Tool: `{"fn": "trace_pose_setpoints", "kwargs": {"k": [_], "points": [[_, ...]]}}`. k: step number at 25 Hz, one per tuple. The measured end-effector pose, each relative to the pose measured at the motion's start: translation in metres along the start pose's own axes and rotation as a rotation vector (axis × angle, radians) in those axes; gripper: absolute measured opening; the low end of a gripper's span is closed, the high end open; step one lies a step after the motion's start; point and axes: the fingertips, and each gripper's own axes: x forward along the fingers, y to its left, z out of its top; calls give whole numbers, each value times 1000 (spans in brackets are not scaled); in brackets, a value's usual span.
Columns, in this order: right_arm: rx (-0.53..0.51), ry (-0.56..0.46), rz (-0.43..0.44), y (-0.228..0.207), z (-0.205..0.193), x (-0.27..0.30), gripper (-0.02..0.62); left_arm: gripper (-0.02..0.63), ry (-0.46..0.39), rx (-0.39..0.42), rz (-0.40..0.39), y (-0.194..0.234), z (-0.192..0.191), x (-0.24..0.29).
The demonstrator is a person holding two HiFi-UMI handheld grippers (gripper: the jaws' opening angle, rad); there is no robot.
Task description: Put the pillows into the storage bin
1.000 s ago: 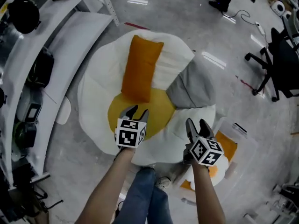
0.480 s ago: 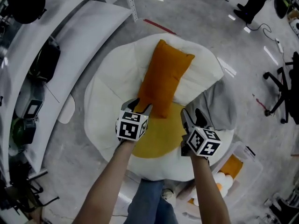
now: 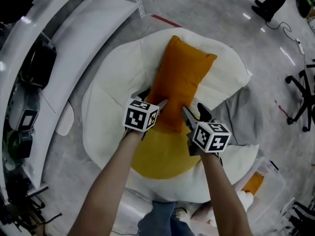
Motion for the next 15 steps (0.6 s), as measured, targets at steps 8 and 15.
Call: {"fn": "trace_pose_setpoints", "kwargs": {"k": [8,15], "points": [[-102,98,28,3,-17,47,304,325,16,12,-123,-2,-3,25],[-107,76,-23,-2,-20,40,195,249,-23,19,-107,-19,-4,22]]}}
